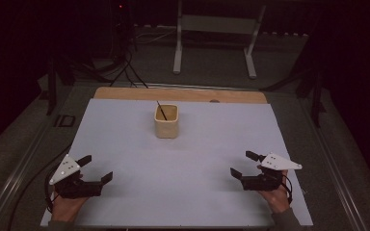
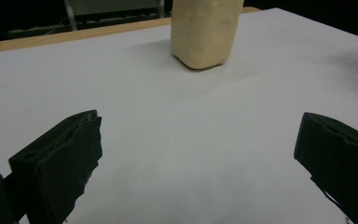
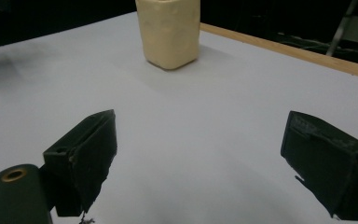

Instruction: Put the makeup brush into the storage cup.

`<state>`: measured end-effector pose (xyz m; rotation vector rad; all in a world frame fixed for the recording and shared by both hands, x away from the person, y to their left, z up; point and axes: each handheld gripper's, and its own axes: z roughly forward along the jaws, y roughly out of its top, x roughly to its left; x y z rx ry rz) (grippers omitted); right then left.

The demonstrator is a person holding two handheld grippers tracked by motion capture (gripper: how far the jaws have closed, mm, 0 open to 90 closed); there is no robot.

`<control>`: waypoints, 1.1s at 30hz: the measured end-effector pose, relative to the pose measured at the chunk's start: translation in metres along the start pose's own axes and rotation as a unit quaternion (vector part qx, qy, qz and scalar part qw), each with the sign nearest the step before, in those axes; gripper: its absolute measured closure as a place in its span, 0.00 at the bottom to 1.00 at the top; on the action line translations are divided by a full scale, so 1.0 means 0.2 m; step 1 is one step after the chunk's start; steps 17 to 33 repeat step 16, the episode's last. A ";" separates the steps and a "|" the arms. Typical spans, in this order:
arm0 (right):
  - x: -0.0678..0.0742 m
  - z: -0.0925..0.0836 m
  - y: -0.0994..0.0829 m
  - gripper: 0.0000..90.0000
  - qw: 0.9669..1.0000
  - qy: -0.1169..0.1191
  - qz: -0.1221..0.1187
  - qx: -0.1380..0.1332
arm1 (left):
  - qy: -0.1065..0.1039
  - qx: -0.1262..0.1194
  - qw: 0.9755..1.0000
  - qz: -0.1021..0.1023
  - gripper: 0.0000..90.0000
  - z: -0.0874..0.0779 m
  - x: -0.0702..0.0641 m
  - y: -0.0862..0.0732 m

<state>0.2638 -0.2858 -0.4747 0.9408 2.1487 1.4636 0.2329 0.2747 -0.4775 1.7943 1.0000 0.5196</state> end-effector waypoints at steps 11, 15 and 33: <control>-0.02 -0.05 -0.04 0.11 1.000 0.003 -0.007 -0.012 | 0.000 -0.003 1.000 -0.003 0.02 0.00 0.01 0.00; -0.02 -0.04 -0.04 0.11 1.000 0.006 -0.015 -0.011 | 0.000 -0.003 1.000 -0.003 0.02 0.00 0.01 0.00; -0.02 -0.04 -0.04 0.11 1.000 0.006 -0.016 -0.011 | 0.000 -0.002 1.000 -0.002 0.02 0.00 0.01 0.00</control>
